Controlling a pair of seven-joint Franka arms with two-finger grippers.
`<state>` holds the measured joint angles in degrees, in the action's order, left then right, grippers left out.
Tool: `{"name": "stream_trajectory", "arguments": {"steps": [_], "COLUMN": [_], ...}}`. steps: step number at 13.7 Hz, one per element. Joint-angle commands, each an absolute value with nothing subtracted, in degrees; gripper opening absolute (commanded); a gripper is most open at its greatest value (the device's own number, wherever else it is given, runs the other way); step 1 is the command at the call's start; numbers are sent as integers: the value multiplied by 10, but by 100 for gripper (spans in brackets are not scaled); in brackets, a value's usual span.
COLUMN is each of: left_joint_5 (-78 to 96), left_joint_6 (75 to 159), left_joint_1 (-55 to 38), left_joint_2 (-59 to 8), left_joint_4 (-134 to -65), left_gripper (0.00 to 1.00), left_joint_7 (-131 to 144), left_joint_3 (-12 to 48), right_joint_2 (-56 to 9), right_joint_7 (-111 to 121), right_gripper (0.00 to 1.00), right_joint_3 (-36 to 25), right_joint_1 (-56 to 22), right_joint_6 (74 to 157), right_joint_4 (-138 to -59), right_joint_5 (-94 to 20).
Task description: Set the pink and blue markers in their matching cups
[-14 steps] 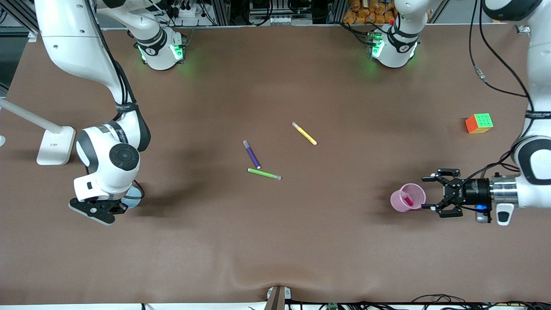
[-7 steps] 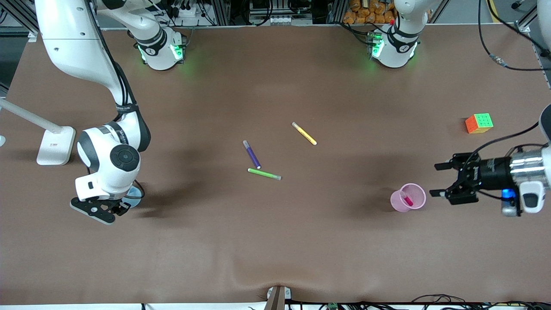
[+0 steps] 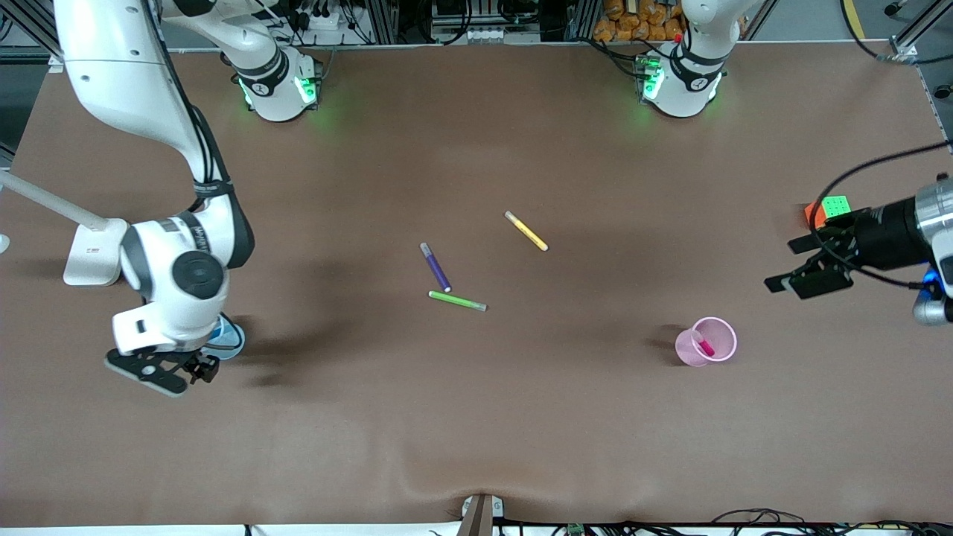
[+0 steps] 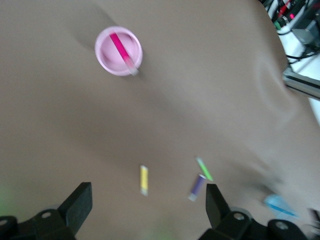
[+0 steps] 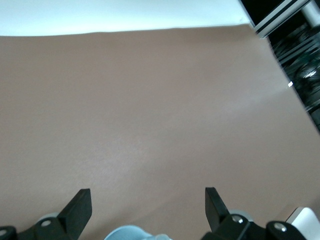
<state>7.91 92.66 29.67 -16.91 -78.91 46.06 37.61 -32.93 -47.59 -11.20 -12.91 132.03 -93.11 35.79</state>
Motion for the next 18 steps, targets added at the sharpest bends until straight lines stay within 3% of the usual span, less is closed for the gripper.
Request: {"name": "stream_trajectory", "arguments": {"steps": [1,3,7,11,14,18], "left_joint_5": [-18,-40,-40,-38,-25,-23], "left_joint_6": [897,862,834,807,803,803], "left_joint_1": [301,303,308,308,265,138], "left_joint_2": [-128,-114,-50,-42,-27,-3], "left_joint_4": [-800,-800,-802,-803,-822,-852], "left_gripper": [100,100,100,100,100,100], "left_joint_7": [410,403,333,280,267,255], "left_joint_3": [399,399,392,391,339,196], "right_joint_2": [-327,-328,-321,-306,-260,-226], "right_joint_7": [-302,-206,-166,-166,-165,-156], "right_gripper": [100,100,100,100,100,100], "right_joint_3": [-101,-100,-101,-104,-97,-103], "right_joint_1": [-82,-48,-38,-36,-36,-42], "right_joint_6": [1231,1179,1123,933,840,790], "right_joint_4": [-839,-807,-772,-665,-638,-623], "right_joint_5": [188,69,-57,-75,-78,-74]}}
